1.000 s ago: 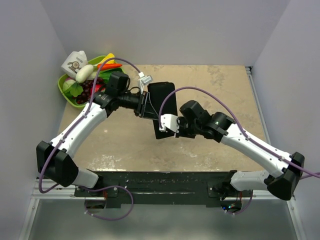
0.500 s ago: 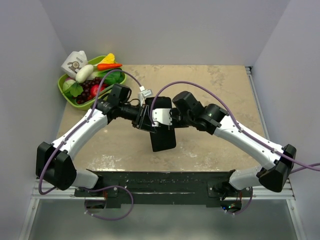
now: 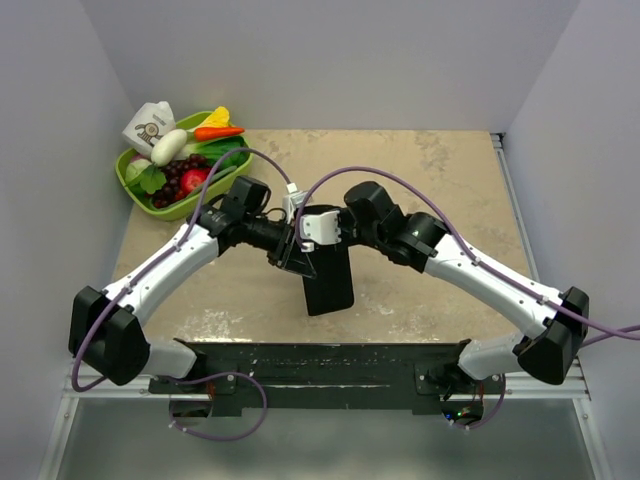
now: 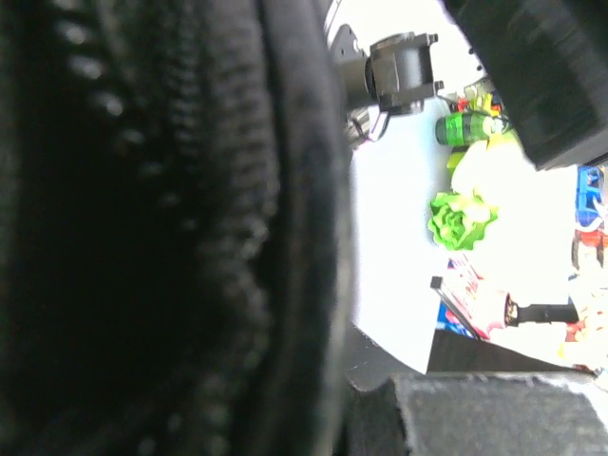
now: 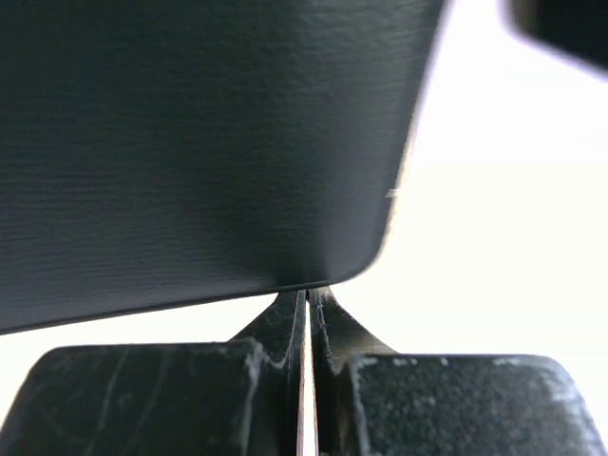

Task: Sort the hair-cutting tools
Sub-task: Zip the hairdressing tool bag.

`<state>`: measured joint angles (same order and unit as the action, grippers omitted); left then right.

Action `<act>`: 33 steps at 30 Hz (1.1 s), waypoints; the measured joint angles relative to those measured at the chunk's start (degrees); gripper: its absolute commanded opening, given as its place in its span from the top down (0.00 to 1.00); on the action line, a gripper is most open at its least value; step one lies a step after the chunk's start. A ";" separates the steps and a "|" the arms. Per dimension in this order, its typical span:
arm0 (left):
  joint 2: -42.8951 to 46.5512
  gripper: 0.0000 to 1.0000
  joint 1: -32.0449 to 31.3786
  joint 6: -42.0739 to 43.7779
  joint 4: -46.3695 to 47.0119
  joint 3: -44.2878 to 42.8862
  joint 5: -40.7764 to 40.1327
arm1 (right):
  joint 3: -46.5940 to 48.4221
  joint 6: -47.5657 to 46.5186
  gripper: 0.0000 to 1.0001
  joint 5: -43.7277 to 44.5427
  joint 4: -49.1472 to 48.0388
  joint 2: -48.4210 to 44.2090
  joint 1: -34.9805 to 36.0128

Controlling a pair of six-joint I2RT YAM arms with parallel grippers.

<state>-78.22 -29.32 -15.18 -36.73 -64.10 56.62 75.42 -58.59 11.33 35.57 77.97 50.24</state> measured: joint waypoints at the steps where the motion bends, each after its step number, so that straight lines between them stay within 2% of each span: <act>1: 0.09 1.00 -0.24 0.00 -0.31 0.48 -0.04 | -0.26 -0.90 1.00 0.15 -0.83 0.00 0.00; 10: 2.08 1.00 -2.01 -0.04 -0.72 3.39 -0.39 | -0.44 -5.84 1.00 -3.04 -3.39 -0.48 -0.07; 17: 2.12 1.00 -3.91 0.87 -0.76 4.00 -0.02 | 0.26 -0.94 0.98 -9.16 -3.43 -2.29 0.37; 19: 2.12 1.00 -3.93 1.42 -1.05 3.72 -0.02 | 0.31 1.44 0.86 -8.52 -3.39 -2.86 0.39; 21: 2.12 1.00 -3.98 1.86 -1.44 2.89 -0.07 | 0.31 4.98 0.86 -5.57 -3.63 -3.54 0.55; 24: 2.12 1.00 -4.15 2.56 -2.01 1.29 -0.11 | 0.52 9.90 0.76 0.02 -3.93 -4.96 0.87; 25: 2.12 1.00 -4.17 2.78 -2.12 0.79 -0.11 | 0.57 11.19 0.61 1.64 -4.07 -5.40 0.94; 27: 2.12 1.00 -4.22 2.99 -2.86 -0.09 0.15 | 0.63 13.99 0.40 5.99 -4.55 -7.17 0.76; 28: 2.12 1.00 -4.26 3.06 -3.30 -0.39 0.17 | 0.63 15.02 0.02 7.45 -4.76 -8.11 0.70; 33: 2.08 1.00 -4.48 4.15 -5.51 -1.86 0.22 | 0.70 20.87 0.01 17.16 -7.39 -15.63 0.48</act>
<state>-76.14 -33.80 -11.03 -42.24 -65.95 56.84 76.12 -37.71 28.49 28.18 62.35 50.72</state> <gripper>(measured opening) 0.298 0.980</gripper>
